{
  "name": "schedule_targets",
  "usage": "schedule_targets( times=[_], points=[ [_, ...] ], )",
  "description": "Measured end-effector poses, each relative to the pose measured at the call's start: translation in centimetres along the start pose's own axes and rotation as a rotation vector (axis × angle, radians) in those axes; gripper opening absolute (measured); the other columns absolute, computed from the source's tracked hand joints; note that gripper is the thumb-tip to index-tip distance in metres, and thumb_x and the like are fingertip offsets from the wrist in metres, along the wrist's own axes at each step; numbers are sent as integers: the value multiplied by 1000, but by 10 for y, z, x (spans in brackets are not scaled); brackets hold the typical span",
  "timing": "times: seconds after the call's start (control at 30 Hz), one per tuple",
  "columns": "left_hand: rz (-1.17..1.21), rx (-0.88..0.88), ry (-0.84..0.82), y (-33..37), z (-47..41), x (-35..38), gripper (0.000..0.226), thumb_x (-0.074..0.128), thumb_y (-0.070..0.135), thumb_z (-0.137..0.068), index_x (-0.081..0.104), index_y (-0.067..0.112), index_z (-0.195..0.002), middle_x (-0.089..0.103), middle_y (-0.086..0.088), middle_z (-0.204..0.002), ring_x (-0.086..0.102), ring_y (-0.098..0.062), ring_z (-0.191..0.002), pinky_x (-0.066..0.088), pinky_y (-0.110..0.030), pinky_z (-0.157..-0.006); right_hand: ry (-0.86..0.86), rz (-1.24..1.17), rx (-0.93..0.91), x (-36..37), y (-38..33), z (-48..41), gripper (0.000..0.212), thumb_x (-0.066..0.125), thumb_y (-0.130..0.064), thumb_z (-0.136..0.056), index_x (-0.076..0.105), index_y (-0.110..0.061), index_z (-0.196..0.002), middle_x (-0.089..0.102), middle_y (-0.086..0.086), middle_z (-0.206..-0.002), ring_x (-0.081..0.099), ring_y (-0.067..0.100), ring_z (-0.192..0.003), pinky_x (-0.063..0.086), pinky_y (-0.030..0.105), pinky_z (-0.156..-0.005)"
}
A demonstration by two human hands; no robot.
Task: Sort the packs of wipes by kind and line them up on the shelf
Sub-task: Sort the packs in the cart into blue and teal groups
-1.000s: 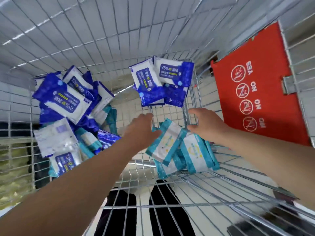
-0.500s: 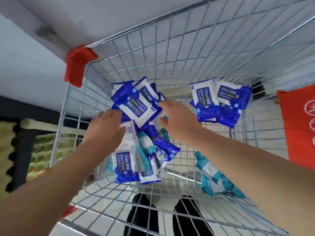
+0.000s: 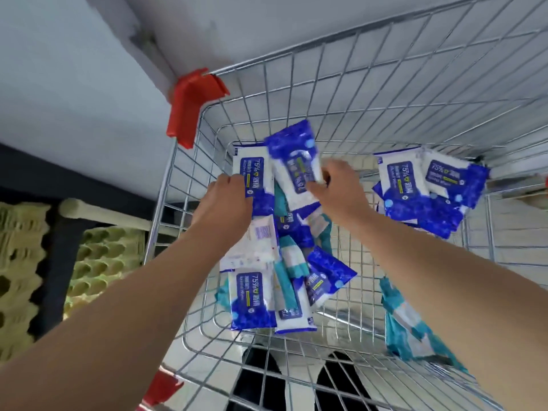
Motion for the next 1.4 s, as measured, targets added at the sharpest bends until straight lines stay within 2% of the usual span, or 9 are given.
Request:
schedule_targets(
  times=[0.1,0.2,0.33,0.47,0.67,0.83,1.0,1.23,1.4],
  points=[
    [84,-76,-26,-4,-15,5,31,51,25,-97,46,3,-117,54,-19,-115,54,-33,-104,42,-39,-80,20,-102,62,-19,7,-1,33,61,-11,-89,38,-21,-67,41,-6,-68,38,3,-57,33,6,-46],
    [126,-173,-29,-8,-30,11,41,58,31,-94,44,3,-120,56,-20,-116,55,-32,-100,40,-36,-73,-13,-172,99,-7,10,-7,19,67,-15,-85,51,-16,-95,59,-5,-89,58,6,-78,43,10,-57],
    [186,-284,-30,-11,-38,21,71,73,34,-83,35,1,-133,49,-20,-128,52,-35,-117,45,-42,-93,-135,-204,176,13,14,-18,39,72,-15,-80,57,-12,-116,65,-4,-102,64,9,-84,49,18,-58],
    [322,-222,11,2,-38,12,37,70,27,-86,50,7,-109,58,-7,-102,55,-24,-89,40,-33,-70,-174,-253,217,-1,19,-20,22,67,-9,-81,63,-11,-102,68,0,-89,61,3,-69,42,10,-43],
    [499,-153,-139,16,9,9,20,69,24,-86,57,13,-99,61,2,-81,56,-11,-67,44,-17,-55,-354,-301,301,-22,59,46,27,68,-6,-81,61,-18,-104,68,0,-95,62,13,-82,44,25,-68],
    [429,-224,-337,5,65,70,26,67,23,-88,57,11,-110,62,-7,-93,57,-18,-69,39,-23,-51,-526,-250,460,21,117,124,31,70,-19,-81,56,-22,-108,65,4,-105,63,21,-97,48,35,-86],
    [361,-192,-256,8,66,72,16,63,27,-90,50,18,-95,54,4,-77,51,-10,-62,35,-25,-50,-440,-304,413,32,113,128,28,65,-18,-87,51,-18,-110,61,6,-105,58,19,-83,44,25,-64],
    [587,-227,-285,62,61,77,16,54,30,-96,51,15,-100,58,0,-83,53,-12,-64,38,-19,-48,-156,-551,458,-53,121,102,24,66,-8,-85,55,-15,-106,68,5,-101,67,17,-87,50,26,-70],
    [971,-322,-390,131,39,95,22,64,26,-86,58,14,-104,68,-12,-104,66,-26,-84,54,-31,-80,23,-853,446,-125,136,88,17,55,4,-89,64,-10,-88,71,5,-79,69,10,-68,55,27,-69]
  ],
)
Point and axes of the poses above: each hand's wrist, its own z-axis away from the middle knuckle, its own x-axis out of the palm, y = z × x, the point moved 10 cm from there along -z, towards the middle knuckle
